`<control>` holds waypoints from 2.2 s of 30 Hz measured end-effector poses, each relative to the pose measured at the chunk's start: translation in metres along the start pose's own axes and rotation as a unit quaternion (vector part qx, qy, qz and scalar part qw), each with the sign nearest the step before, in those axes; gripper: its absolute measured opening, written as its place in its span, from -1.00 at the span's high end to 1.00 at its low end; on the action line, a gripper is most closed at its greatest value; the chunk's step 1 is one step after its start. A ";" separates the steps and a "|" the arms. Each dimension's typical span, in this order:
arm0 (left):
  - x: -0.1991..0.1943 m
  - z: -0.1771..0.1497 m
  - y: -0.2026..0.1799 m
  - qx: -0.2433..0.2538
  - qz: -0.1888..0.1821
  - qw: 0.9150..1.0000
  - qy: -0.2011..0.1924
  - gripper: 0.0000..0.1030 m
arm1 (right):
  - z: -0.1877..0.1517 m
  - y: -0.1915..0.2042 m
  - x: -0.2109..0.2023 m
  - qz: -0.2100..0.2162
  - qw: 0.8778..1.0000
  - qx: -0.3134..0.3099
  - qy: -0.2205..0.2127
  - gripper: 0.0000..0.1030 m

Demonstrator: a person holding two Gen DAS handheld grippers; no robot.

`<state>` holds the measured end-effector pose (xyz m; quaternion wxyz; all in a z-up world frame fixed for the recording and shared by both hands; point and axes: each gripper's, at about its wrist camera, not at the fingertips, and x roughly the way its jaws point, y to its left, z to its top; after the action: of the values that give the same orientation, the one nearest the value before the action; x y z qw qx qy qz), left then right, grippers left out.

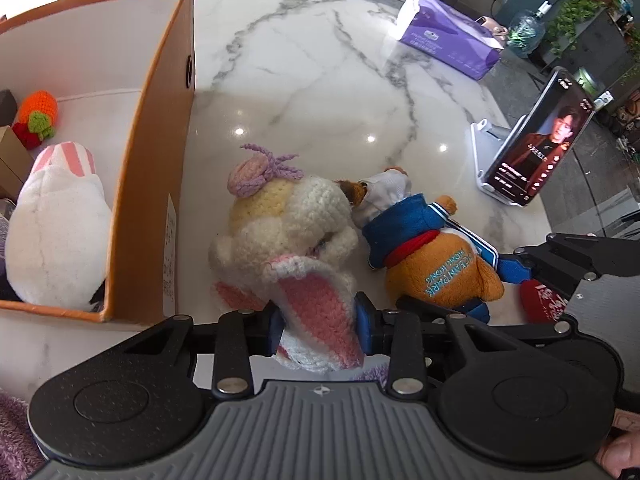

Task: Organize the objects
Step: 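Grasp the orange plush toy with the right tool while the left tool grasps the crocheted bunny, then carry the crocheted bunny and orange plush over the orange box with both tools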

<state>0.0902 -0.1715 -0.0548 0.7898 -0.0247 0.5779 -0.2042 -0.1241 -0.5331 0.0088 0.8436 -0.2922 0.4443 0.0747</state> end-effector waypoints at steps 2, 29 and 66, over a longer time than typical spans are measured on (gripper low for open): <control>-0.009 -0.002 0.001 0.003 -0.007 1.000 -0.006 0.21 | 0.000 0.003 -0.007 -0.008 1.000 -0.007 -0.001 -0.12; -0.195 0.021 0.071 0.042 -0.078 0.980 -0.179 0.20 | 0.055 0.071 -0.157 0.007 0.983 -0.017 -0.181 -0.11; -0.054 0.121 0.197 0.113 -0.061 0.990 0.055 0.16 | 0.186 0.157 -0.027 0.008 0.992 -0.097 -0.084 -0.15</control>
<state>0.2465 0.0034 -0.0205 0.7405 0.0407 0.5914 -0.3164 -0.0691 -0.2973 0.0443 0.8447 -0.3619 0.3652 0.1486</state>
